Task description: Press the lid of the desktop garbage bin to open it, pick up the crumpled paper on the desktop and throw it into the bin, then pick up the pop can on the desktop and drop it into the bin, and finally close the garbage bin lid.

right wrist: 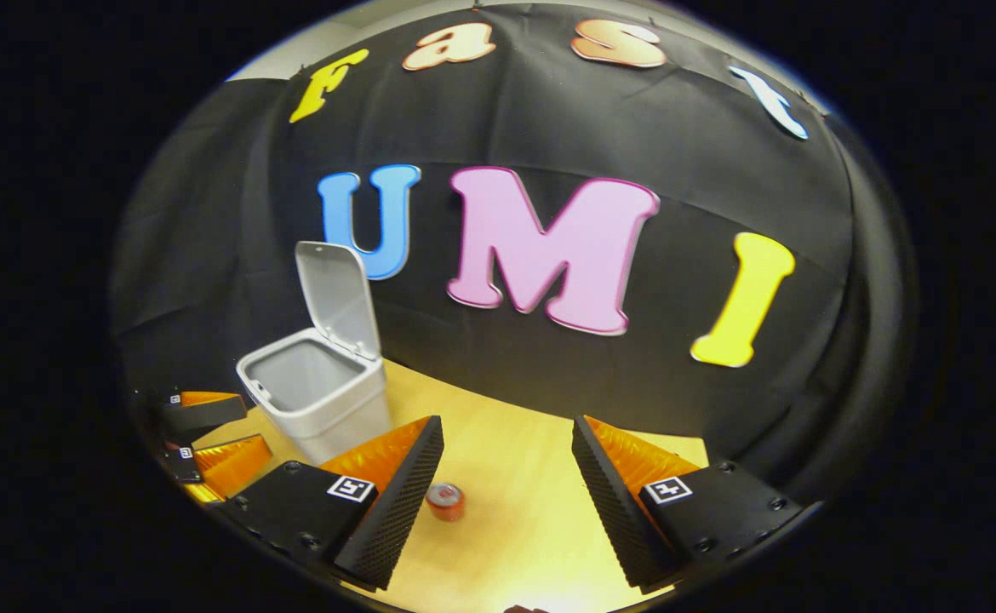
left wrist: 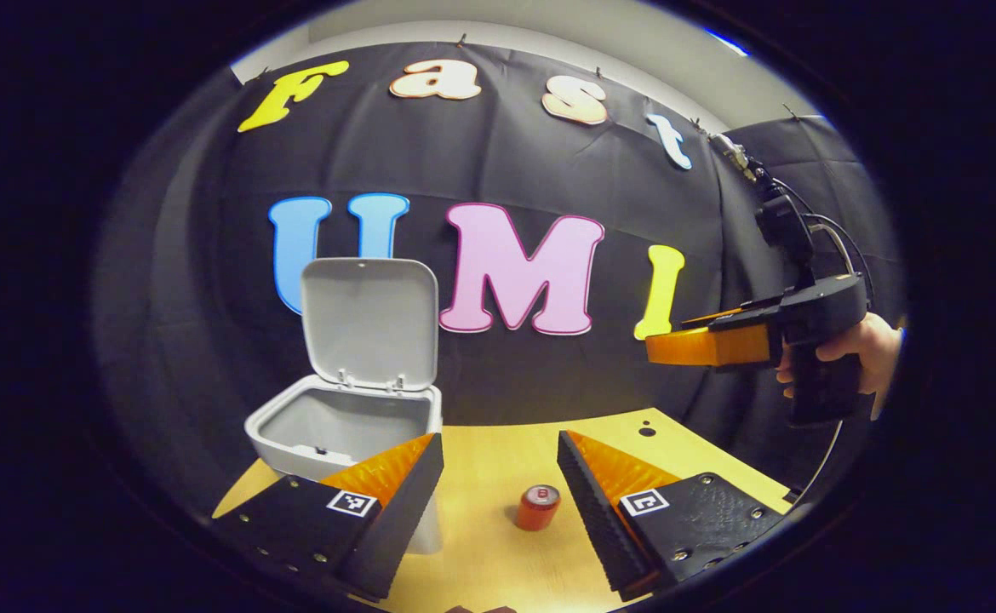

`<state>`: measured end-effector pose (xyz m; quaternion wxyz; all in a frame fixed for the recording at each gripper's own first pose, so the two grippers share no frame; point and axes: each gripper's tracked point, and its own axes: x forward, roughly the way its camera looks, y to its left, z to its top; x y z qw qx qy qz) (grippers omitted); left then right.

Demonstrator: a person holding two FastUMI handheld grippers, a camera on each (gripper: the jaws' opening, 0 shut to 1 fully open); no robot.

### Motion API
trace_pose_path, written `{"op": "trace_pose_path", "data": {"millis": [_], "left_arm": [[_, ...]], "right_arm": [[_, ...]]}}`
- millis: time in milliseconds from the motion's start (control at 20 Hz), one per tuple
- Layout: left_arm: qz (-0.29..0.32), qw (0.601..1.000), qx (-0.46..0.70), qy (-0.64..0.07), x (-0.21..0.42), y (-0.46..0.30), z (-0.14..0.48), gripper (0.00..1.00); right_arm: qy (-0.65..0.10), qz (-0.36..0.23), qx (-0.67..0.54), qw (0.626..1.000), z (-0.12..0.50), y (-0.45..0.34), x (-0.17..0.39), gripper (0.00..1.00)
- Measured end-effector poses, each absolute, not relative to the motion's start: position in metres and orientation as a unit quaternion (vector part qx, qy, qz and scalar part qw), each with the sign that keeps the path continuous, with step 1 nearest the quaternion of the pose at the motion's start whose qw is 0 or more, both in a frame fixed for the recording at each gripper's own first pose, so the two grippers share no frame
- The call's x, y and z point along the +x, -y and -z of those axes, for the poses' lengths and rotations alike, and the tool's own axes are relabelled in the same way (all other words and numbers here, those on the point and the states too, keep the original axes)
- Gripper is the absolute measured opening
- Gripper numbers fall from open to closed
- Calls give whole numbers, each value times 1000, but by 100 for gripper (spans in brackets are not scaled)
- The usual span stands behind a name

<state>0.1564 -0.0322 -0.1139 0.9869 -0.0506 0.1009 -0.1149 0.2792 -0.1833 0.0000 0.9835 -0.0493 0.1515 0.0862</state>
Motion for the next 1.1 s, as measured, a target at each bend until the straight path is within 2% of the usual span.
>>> {"op": "trace_pose_path", "data": {"millis": [250,450,700,1100], "left_arm": [[177,975,-31,-132,180,91,179,89],[162,969,-30,-186,206,102,236,89],[119,962,-20,-244,229,101,291,89],[120,953,-22,-278,252,118,327,90]], "right_arm": [[-170,-23,-35,985,14,234,261,98],[-187,7,-29,982,26,260,253,99],[-202,17,-16,979,36,270,252,98],[-214,16,-11,977,41,273,258,98]]}}
